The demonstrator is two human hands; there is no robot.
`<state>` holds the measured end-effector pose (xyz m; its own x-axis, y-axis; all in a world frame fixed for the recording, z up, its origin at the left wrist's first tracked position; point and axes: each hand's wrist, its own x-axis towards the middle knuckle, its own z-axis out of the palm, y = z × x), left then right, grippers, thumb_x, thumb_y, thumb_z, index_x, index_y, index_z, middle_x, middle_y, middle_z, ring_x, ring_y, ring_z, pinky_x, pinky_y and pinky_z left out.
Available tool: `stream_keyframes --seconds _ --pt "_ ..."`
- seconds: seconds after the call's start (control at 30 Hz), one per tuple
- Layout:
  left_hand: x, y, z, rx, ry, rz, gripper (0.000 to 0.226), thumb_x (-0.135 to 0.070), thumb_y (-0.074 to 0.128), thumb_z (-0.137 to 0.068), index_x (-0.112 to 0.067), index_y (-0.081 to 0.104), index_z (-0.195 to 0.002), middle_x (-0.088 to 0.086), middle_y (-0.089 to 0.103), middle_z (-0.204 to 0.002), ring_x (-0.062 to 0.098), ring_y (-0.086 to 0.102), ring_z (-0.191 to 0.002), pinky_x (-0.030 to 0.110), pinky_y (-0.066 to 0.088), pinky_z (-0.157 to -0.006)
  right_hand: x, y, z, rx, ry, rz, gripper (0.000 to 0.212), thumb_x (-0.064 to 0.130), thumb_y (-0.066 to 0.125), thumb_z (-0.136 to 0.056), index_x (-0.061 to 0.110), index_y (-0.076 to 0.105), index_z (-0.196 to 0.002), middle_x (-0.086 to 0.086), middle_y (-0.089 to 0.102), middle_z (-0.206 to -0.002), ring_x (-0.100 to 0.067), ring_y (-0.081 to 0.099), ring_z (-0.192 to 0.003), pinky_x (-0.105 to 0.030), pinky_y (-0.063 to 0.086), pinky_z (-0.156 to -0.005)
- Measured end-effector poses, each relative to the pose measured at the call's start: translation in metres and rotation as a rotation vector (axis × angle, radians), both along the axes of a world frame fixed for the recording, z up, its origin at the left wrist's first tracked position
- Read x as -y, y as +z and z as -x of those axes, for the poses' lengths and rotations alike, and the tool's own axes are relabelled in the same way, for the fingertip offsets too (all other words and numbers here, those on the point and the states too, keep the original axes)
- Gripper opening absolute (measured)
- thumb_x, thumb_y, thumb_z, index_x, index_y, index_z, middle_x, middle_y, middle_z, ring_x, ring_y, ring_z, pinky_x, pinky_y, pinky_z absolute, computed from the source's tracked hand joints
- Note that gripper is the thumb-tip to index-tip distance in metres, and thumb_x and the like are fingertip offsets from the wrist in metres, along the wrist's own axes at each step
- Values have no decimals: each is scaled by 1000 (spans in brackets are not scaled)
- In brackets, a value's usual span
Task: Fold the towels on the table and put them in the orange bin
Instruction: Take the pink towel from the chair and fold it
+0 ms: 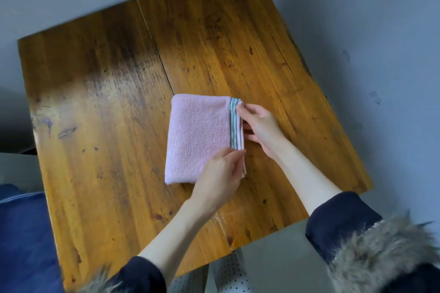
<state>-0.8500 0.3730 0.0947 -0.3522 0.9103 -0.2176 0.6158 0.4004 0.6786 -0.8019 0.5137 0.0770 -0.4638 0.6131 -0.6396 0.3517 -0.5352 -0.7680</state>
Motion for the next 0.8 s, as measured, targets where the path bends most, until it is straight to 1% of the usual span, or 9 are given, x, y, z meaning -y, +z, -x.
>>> stream_keyframes --seconds 0.1,0.2,0.27,0.37,0.47,0.57,0.67,0.73,0.8 --pt "18 -7 23 -367 -31 -152 23 -7 57 -88 -10 64 -109 7 65 -110 29 56 -107 44 49 -86 6 -5 -1 61 100 -108 46 19 64 -87 13 47 -129 -5 66 -115 -14 65 -96 -34 55 -81" --pt "29 -20 34 -575 -123 28 44 -20 59 -88 -12 52 -131 17 44 -141 44 36 -131 58 30 -104 4 -6 6 123 164 -227 64 4 62 -84 18 34 -140 -7 60 -124 -16 62 -103 -36 53 -87" --pt "31 -25 30 -591 -191 154 51 -35 40 -95 -15 39 -142 19 30 -149 47 23 -136 63 20 -108 5 -6 12 140 164 -247 71 0 57 -85 23 26 -144 -7 52 -134 -19 56 -114 -42 49 -95" --pt "25 -26 24 -557 -194 235 56 -43 19 -95 -22 27 -147 17 18 -154 43 11 -141 60 6 -111 17 3 21 320 4 -410 65 10 54 -88 20 25 -145 -6 49 -134 -23 45 -123 -46 40 -103" --pt "24 -22 34 -420 -73 99 47 -16 37 -93 -13 39 -140 18 31 -149 39 25 -139 55 20 -108 49 19 25 366 -61 -928 52 11 50 -91 9 36 -140 -12 48 -135 -29 42 -127 -46 35 -106" --pt "26 -21 59 -468 25 23 42 -12 47 -91 -8 46 -133 17 37 -146 35 30 -137 51 29 -103 77 13 30 296 203 -1288 39 6 44 -92 2 50 -130 -20 49 -136 -35 39 -132 -53 26 -111" --pt "14 -27 87 -502 26 55 41 -20 42 -97 -11 41 -137 13 27 -152 32 18 -142 52 25 -109 73 -8 30 385 466 -1275 43 15 43 -96 4 43 -137 -18 36 -147 -32 24 -141 -52 12 -117" --pt "1 -35 99 -520 -13 49 42 -24 39 -98 -13 39 -139 11 23 -154 31 15 -144 51 22 -111 62 -23 31 466 503 -1211 49 23 38 -98 9 30 -145 -14 21 -154 -27 11 -145 -46 2 -118" --pt "-9 -41 105 -534 -25 51 48 -34 29 -97 -16 37 -141 9 24 -154 29 13 -144 49 19 -112 54 -35 31 479 509 -1182 51 28 32 -99 12 25 -147 -10 16 -156 -23 7 -146 -46 1 -117"
